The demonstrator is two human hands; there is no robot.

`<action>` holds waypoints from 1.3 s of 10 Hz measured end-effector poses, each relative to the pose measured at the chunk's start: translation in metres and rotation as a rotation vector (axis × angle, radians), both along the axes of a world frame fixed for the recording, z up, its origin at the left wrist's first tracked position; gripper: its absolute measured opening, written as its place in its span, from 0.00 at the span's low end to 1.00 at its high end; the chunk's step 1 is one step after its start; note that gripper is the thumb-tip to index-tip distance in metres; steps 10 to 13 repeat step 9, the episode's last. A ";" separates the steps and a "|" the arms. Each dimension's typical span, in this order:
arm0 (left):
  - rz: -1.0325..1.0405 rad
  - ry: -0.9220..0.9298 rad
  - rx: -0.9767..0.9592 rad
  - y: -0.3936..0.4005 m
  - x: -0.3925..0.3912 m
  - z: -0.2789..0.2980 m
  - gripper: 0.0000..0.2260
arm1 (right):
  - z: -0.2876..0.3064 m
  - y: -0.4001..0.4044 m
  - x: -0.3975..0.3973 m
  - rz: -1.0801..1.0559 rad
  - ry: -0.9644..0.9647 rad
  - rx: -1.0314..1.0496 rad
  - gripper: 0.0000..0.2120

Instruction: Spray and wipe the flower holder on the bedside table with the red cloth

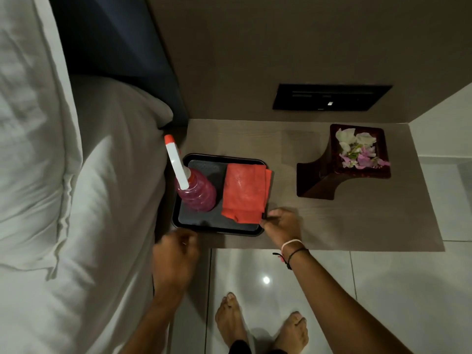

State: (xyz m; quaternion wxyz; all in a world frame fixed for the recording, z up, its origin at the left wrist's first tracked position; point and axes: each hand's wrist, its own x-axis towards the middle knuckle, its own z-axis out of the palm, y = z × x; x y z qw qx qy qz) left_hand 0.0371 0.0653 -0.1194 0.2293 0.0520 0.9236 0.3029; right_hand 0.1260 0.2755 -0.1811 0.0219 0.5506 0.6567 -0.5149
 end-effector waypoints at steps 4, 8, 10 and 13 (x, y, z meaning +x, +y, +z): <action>0.095 -0.101 -0.018 0.011 -0.050 -0.054 0.19 | -0.006 0.002 -0.010 -0.054 -0.016 0.107 0.11; -0.047 0.294 0.095 0.031 -0.096 0.160 0.25 | 0.212 0.038 -0.029 0.408 -0.005 0.650 0.26; -0.167 0.582 0.206 0.060 -0.118 0.274 0.25 | 0.316 0.064 -0.041 0.494 -0.013 0.893 0.33; -0.167 0.582 0.206 0.060 -0.118 0.274 0.25 | 0.316 0.064 -0.041 0.494 -0.013 0.893 0.33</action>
